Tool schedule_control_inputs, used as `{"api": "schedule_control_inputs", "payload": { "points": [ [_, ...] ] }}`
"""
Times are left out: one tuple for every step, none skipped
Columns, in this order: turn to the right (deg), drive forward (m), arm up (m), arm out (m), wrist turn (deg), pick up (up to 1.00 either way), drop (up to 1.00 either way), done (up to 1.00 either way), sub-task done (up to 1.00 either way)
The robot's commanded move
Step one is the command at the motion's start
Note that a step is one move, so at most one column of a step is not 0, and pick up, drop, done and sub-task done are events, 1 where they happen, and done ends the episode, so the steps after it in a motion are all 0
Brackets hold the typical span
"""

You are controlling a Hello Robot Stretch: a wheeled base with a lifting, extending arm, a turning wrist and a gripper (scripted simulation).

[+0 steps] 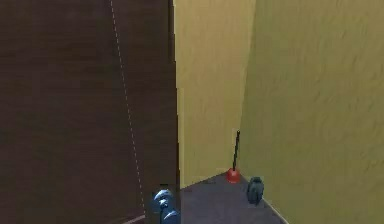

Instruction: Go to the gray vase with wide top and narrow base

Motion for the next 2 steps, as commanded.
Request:
{"api": "schedule_control_inputs", "payload": {
  "points": [
    [45.0,0.00,0.00,0.00,0.0,0.00,0.00,0.00,0.00],
    [0.0,0.45,0.00,0.00,0.0,0.00,0.00,0.00,0.00]
  ]
}}
